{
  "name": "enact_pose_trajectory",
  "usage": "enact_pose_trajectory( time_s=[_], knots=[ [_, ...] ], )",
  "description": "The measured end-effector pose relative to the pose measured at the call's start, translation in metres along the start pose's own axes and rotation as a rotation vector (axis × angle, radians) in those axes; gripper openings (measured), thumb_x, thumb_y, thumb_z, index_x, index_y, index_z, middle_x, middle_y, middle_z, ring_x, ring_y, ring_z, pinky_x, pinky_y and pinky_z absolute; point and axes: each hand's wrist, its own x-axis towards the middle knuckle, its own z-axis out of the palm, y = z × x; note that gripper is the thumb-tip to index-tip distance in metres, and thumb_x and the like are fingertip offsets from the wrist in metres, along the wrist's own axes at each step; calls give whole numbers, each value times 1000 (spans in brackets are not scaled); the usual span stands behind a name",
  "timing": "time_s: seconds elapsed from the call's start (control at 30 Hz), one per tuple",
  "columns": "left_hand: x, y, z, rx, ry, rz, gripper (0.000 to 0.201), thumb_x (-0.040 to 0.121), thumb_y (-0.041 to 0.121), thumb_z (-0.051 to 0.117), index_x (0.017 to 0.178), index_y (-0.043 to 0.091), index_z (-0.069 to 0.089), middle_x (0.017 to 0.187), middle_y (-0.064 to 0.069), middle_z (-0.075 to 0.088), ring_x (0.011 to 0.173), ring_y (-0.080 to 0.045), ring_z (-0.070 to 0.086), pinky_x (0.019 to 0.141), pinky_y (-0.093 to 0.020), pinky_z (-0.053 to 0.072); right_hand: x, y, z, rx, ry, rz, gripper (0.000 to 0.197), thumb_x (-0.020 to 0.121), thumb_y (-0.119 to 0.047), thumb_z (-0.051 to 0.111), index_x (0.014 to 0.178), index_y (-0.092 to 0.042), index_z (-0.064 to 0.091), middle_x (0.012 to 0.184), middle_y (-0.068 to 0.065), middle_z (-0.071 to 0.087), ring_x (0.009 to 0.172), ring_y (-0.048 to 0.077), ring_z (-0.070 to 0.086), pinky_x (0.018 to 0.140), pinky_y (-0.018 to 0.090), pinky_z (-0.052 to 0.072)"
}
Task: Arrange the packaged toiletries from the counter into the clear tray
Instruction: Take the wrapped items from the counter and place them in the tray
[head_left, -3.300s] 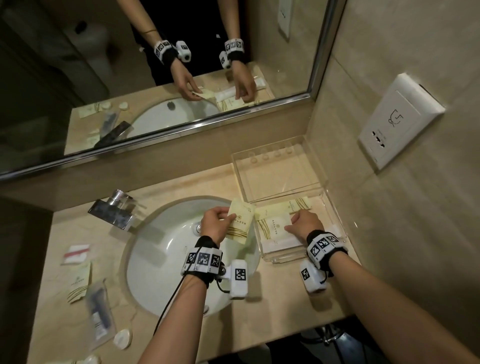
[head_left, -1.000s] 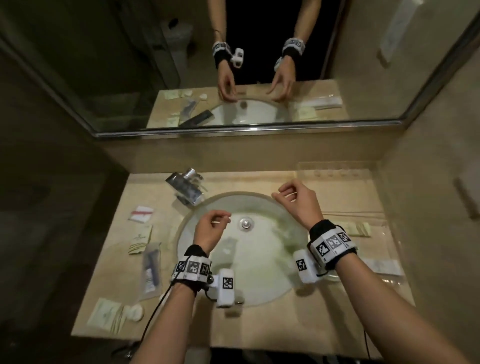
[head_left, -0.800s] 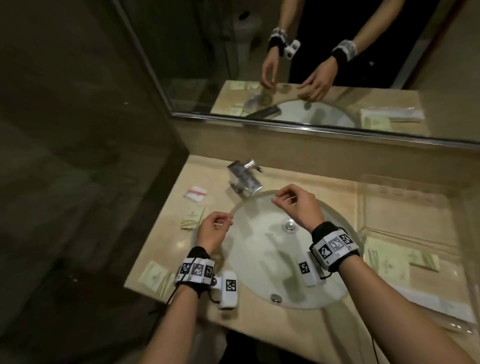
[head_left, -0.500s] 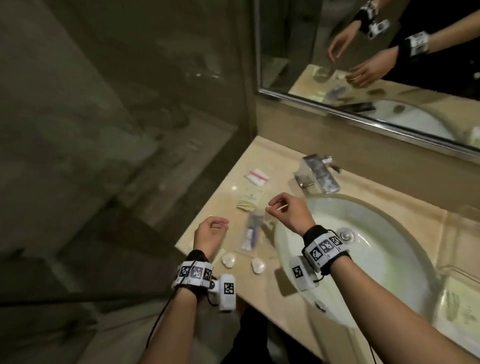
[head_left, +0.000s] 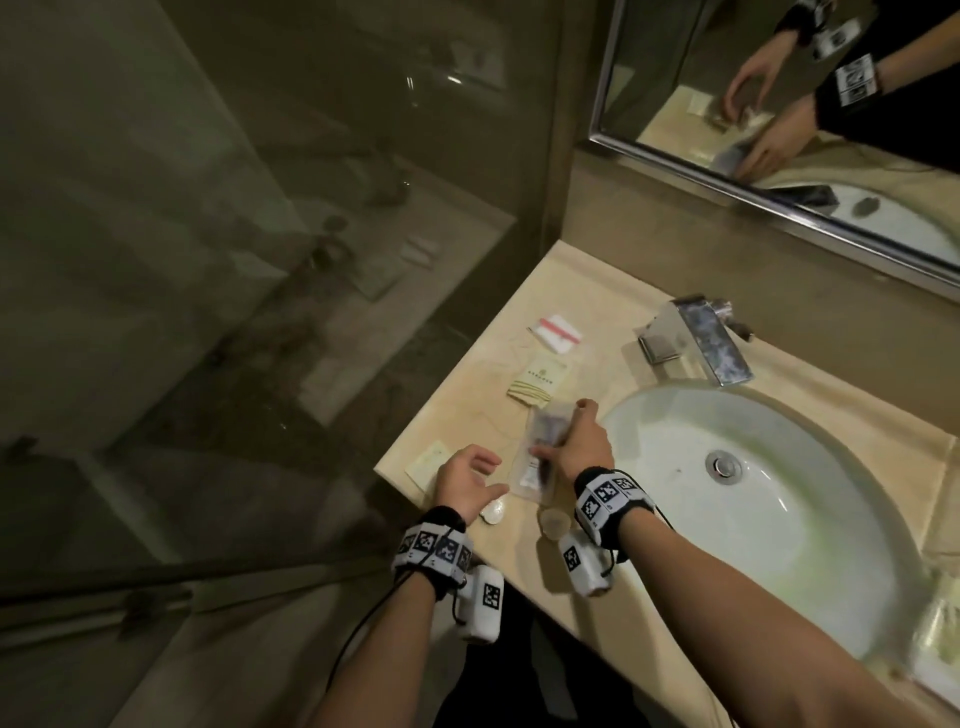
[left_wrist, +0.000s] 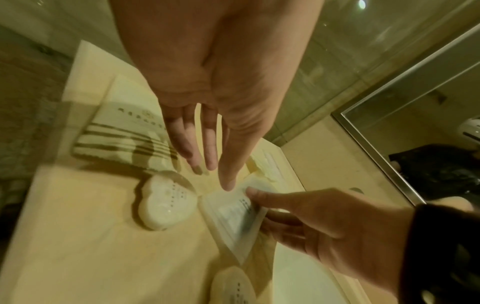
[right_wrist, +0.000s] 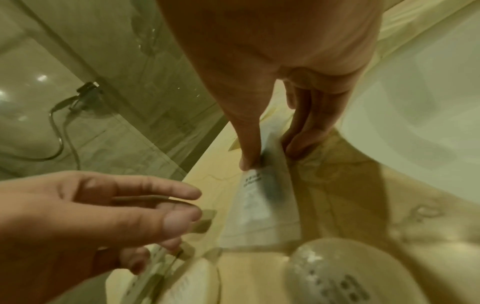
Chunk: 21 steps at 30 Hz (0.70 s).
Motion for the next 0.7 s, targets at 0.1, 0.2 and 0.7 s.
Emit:
enact_pose_trajectory(
  time_s=[0.1,0.2,0.7],
  knots=[
    [6,8,7,6,-20,10,35,67,8,82,92,19,60,92,0,64,73,-14,54,77,-31,53,0,-2,0,52,23,66,85,69,-20,86,135,-11,34,115,15,64,101,33,64,83,38,51],
    [12,15,10,-17,-27,29,33,69,6,81,91,19,60,90,-1,62,73,-14,54,78,-31,53,6,3,-10,119,13,130,66,71,-23,85,122,-11,47,111,11,65,94,26,63,78,31,49],
    [36,-6,-18,164,244,-23,32,65,10,82,78,29,60,94,0,66,94,-21,62,89,-37,53,11,26,-69,420,4,150,51,82,-22,76,123,1,56,92,4,58,85,20,55,87,37,52]
  ],
)
